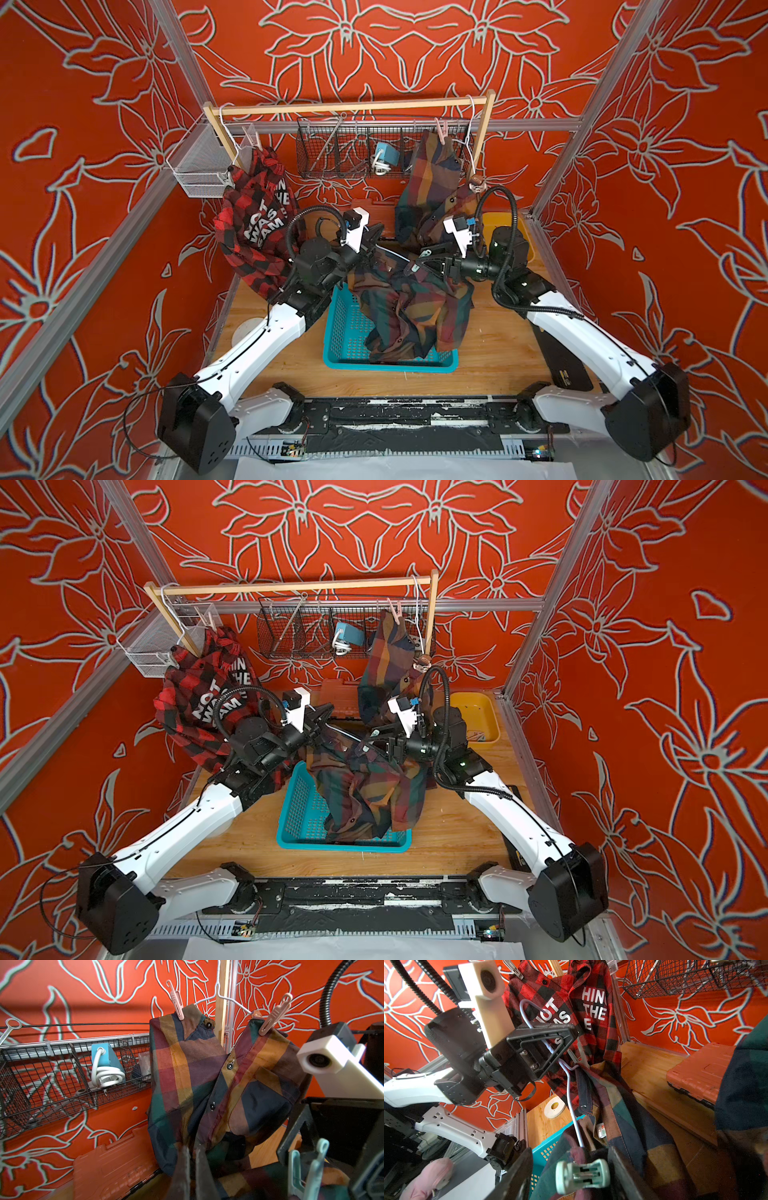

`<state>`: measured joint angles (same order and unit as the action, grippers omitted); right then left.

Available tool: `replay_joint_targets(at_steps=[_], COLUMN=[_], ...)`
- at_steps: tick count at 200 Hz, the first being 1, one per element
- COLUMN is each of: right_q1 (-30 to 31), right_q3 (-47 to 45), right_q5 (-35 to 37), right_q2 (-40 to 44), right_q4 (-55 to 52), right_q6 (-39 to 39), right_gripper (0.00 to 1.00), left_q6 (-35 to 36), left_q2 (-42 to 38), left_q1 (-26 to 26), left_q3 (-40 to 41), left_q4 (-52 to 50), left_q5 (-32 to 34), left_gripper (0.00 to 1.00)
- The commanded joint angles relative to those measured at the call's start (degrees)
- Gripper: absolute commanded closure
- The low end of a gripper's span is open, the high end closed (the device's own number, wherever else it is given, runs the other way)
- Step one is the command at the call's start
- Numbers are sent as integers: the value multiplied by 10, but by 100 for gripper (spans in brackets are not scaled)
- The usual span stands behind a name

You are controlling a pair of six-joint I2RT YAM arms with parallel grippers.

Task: Remove the clothespins securing long-sleeve shirts to the hanger
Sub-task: Remove the clamp from the hanger.

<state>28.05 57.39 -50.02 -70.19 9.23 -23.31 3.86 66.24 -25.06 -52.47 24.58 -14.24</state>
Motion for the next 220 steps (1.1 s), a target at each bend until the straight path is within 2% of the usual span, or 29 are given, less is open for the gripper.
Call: replay_joint_targets(at_steps=[1, 31, 60, 110, 125, 146, 185, 220], right_q1=[2, 4, 7, 8, 9, 9, 4, -24], right_q3=[19, 19, 18, 22, 28, 40, 95, 120], right_q5=[-27, -32, -32, -19, -15, 6, 115, 182], right_q2=[-8, -9, -8, -9, -7, 2, 50, 99], right_q4=[24, 25, 13, -5, -14, -35, -143, -216], right_q6=[-9, -11, -6, 1, 5, 16, 70, 77], right_gripper=[48, 57, 59, 95, 100, 100, 100, 100], left_q6=[3, 4, 4, 5, 5, 7, 17, 25], left_q2=[-13, -12, -12, -12, -11, -8, -4, -4], left_q1=[3, 3, 4, 4, 4, 4, 4, 4], left_q3=[3, 3, 3, 3, 3, 4, 7, 16], left_q4=[30, 31, 31, 31, 30, 29, 20, 11], left_q5=[-11, -11, -9, -7, -7, -6, 2, 15], left_gripper=[100, 100, 100, 100, 100, 100, 100, 100])
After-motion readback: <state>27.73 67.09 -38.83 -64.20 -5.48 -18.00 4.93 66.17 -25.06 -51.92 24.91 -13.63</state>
